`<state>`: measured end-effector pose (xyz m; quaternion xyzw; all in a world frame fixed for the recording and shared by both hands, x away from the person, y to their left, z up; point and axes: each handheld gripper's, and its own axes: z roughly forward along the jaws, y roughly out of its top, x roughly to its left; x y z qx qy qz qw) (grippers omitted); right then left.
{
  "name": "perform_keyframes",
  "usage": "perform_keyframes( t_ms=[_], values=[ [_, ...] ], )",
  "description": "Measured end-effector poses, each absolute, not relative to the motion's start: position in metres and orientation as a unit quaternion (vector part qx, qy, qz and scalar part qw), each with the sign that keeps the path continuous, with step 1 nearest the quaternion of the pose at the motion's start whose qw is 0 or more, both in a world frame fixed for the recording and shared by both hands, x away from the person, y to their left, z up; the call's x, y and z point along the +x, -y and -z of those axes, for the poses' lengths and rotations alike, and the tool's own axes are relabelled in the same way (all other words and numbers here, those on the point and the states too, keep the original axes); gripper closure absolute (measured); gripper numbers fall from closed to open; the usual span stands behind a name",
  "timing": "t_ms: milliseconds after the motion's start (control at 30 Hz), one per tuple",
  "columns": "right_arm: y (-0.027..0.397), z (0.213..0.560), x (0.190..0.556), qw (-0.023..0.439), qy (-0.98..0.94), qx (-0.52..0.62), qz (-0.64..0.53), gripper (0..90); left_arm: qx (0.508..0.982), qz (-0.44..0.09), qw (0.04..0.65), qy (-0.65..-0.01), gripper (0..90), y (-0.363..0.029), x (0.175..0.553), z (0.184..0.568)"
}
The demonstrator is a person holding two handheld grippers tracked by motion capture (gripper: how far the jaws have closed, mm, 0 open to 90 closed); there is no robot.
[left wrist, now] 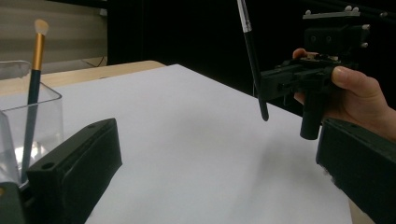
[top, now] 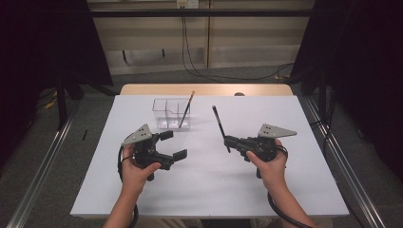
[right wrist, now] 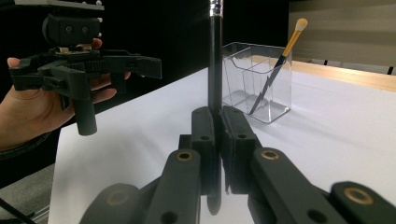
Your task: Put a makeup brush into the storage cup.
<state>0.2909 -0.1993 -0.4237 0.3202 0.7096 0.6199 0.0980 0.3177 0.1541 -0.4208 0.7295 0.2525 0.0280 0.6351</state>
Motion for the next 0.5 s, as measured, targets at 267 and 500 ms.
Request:
perform_keyframes(
  t_ms=[267, 500],
  values=[
    [0.196, 0.424, 0.291, 0.095, -0.711, 0.317, -0.621, 84.8, 0.732, -0.009, 0.625, -0.273, 0.0, -0.135, 0.324, 0.418],
    [0.194, 0.424, 0.291, 0.094, -0.71, 0.318, -0.621, 84.8, 0.736, -0.007, 0.628, -0.254, 6.4, -0.123, 0.326, 0.413]
  ],
)
